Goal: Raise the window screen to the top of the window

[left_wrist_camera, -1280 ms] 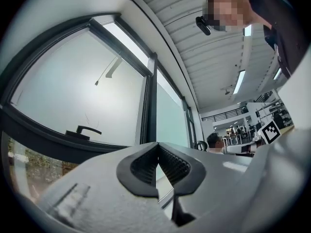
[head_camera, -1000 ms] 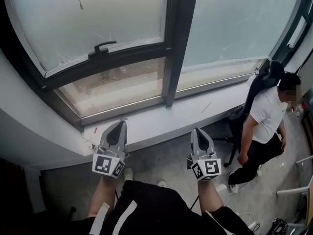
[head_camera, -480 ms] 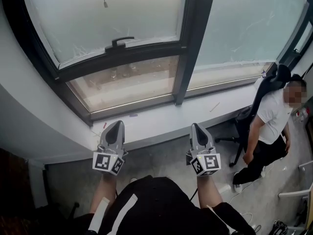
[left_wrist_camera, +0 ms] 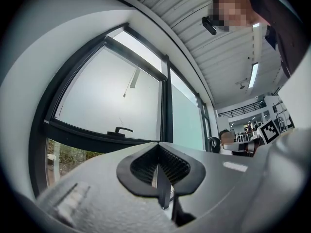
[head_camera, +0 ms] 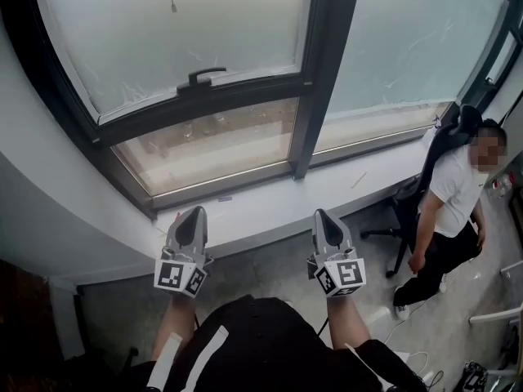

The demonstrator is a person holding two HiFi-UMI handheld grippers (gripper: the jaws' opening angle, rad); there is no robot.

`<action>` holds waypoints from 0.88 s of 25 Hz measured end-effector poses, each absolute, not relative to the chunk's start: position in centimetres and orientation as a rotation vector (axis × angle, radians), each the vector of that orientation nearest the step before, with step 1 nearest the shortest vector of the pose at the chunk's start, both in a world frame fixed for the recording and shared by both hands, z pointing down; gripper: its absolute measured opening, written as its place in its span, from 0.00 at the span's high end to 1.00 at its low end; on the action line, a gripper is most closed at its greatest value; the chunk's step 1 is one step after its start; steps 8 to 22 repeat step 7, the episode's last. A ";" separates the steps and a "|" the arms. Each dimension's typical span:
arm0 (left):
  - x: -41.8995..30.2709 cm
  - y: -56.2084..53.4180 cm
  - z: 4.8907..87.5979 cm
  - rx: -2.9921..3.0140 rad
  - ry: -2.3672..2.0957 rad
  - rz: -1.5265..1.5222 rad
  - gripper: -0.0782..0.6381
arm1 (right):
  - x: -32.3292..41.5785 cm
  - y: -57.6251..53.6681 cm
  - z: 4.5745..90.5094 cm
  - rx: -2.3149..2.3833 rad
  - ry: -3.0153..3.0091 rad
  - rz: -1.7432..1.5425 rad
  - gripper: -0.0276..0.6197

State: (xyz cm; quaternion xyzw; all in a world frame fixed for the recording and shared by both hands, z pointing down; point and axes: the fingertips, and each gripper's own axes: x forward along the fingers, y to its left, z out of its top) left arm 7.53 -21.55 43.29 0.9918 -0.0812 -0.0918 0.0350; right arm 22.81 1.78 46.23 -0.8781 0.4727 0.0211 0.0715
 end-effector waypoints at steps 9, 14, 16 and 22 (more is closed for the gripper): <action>7.9 -21.7 43.2 3.059 -0.234 -0.283 0.89 | 23.0 1.1 46.1 -2.642 1.434 0.066 0.95; 7.9 -21.7 43.2 3.059 -0.234 -0.283 0.89 | 23.0 1.1 46.1 -2.642 1.434 0.066 0.95; 7.9 -21.7 43.2 3.059 -0.234 -0.283 0.89 | 23.0 1.1 46.1 -2.642 1.434 0.066 0.95; 7.9 -21.7 43.2 3.059 -0.234 -0.283 0.89 | 23.0 1.1 46.1 -2.642 1.434 0.066 0.95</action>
